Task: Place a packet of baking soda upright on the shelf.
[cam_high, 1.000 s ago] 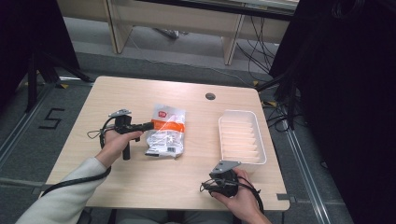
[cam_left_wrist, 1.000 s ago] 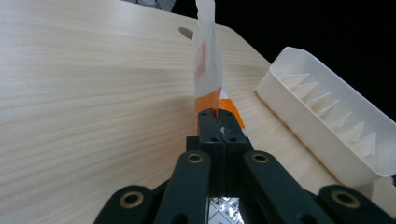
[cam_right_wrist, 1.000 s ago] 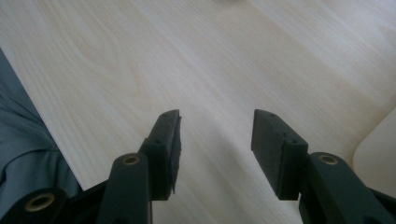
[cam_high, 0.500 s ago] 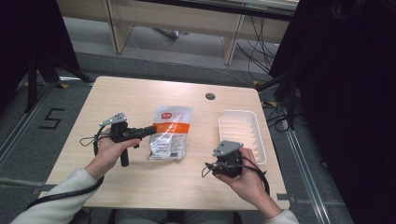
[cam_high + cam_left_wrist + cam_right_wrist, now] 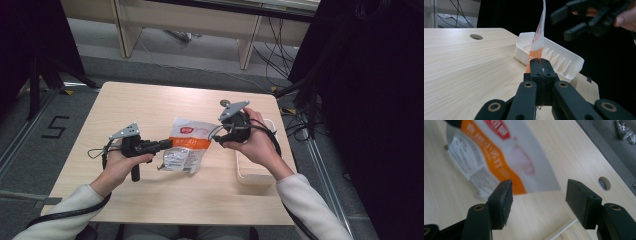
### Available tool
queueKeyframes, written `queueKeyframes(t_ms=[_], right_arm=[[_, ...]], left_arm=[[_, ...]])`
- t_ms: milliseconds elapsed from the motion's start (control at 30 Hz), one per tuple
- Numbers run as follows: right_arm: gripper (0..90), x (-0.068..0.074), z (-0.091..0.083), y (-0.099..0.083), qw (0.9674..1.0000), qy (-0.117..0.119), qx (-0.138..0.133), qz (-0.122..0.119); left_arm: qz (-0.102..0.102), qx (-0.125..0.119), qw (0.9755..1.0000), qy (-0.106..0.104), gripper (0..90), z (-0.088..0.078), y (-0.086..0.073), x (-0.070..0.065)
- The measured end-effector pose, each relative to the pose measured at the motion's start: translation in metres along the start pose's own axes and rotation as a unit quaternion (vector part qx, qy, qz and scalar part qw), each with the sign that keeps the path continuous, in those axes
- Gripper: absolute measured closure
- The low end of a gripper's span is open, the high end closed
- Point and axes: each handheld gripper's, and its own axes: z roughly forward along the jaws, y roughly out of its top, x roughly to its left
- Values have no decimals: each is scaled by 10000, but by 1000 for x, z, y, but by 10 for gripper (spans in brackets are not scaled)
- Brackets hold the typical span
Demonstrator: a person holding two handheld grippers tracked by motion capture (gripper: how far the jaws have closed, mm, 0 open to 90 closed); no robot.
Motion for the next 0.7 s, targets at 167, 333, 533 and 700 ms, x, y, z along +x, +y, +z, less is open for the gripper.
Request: queueKeyframes(t_ms=[167, 333, 533, 700], right_arm=[[368, -13, 22, 17, 9991, 266, 162, -283], [449, -16, 46, 23, 9935, 793, 418, -699], [655, -4, 56, 22, 9791, 1341, 914, -1227], [754, -1, 56, 20, 9760, 1445, 1069, -1231]], left_arm=[[53, 25, 10000, -64, 898, 0, 0, -2], [83, 29, 9999, -64, 898, 0, 1, -3], [112, 60, 9999, -37, 898, -3, 0, -3], [57, 56, 10000, 7, 898, -3, -1, -3]])
